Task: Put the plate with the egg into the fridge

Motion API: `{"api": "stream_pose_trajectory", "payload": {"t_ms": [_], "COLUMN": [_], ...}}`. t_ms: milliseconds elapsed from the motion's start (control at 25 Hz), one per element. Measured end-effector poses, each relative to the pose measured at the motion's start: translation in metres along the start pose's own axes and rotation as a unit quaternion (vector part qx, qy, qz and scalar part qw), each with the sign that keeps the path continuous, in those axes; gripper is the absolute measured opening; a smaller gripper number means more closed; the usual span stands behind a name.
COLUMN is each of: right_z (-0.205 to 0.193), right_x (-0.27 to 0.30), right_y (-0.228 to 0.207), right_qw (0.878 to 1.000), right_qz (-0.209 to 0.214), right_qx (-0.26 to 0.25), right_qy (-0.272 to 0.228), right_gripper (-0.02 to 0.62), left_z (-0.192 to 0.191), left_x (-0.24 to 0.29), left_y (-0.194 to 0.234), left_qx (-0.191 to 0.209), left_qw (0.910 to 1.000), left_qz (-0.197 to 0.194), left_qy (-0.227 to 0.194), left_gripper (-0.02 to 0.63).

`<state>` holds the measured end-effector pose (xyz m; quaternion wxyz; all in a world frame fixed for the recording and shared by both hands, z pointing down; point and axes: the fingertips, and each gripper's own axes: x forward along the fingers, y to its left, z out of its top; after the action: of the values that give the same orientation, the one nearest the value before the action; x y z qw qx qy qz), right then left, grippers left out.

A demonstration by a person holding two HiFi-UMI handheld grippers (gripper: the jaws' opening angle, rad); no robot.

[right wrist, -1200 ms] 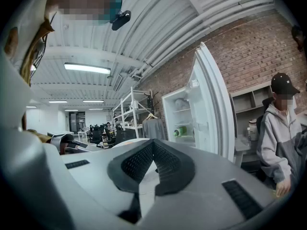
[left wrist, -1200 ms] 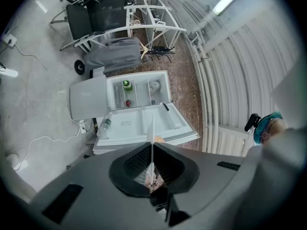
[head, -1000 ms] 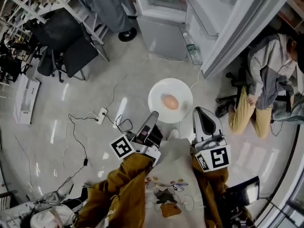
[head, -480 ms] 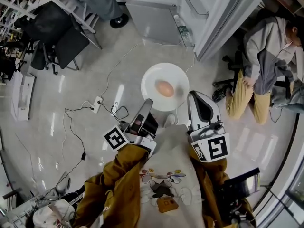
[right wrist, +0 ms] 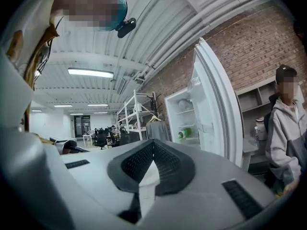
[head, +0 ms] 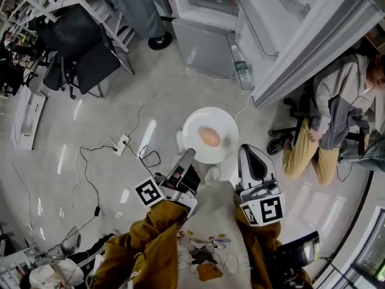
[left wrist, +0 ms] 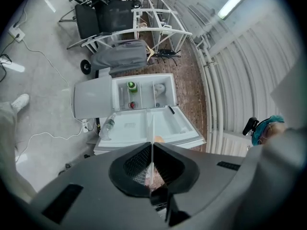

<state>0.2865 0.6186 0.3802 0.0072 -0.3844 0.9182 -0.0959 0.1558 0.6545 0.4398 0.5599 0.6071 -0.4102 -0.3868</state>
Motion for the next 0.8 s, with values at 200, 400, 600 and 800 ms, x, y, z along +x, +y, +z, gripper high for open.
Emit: {"api": "stream_pose_trajectory", "payload": {"t_ms": [200, 400, 600, 800], "right_z": [-0.003, 0.003, 0.004, 0.011], "right_x": [0.038, 0.08, 0.136, 0.192], "right_y": [-0.011, -0.029, -0.04, -0.033], "right_qw": [1.0, 0.999, 0.999, 0.999], "right_qz": [-0.012, -0.029, -0.04, -0.041], "right_qx": [-0.002, -0.006, 0.004, 0.006], "right_qy": [0.008, 0.018, 0.036, 0.035], "right_gripper": [0.006, 0.006, 0.006, 0.006], "left_z": [0.03, 0.06, 0.107, 0.158], "left_x": [0.029, 0.065, 0.097, 0.121], "left_y": [0.01, 0.02, 0.024, 0.025], "left_qx": [-0.006, -0.024, -0.032, -0.038], "left_qw": [0.9999, 0.9995, 0.9991, 0.9988], "left_qz": [-0.007, -0.007, -0.011, -0.015], "left_qy": [0.009, 0.021, 0.024, 0.028], "left_gripper": [0.018, 0.018, 0.018, 0.018]}}
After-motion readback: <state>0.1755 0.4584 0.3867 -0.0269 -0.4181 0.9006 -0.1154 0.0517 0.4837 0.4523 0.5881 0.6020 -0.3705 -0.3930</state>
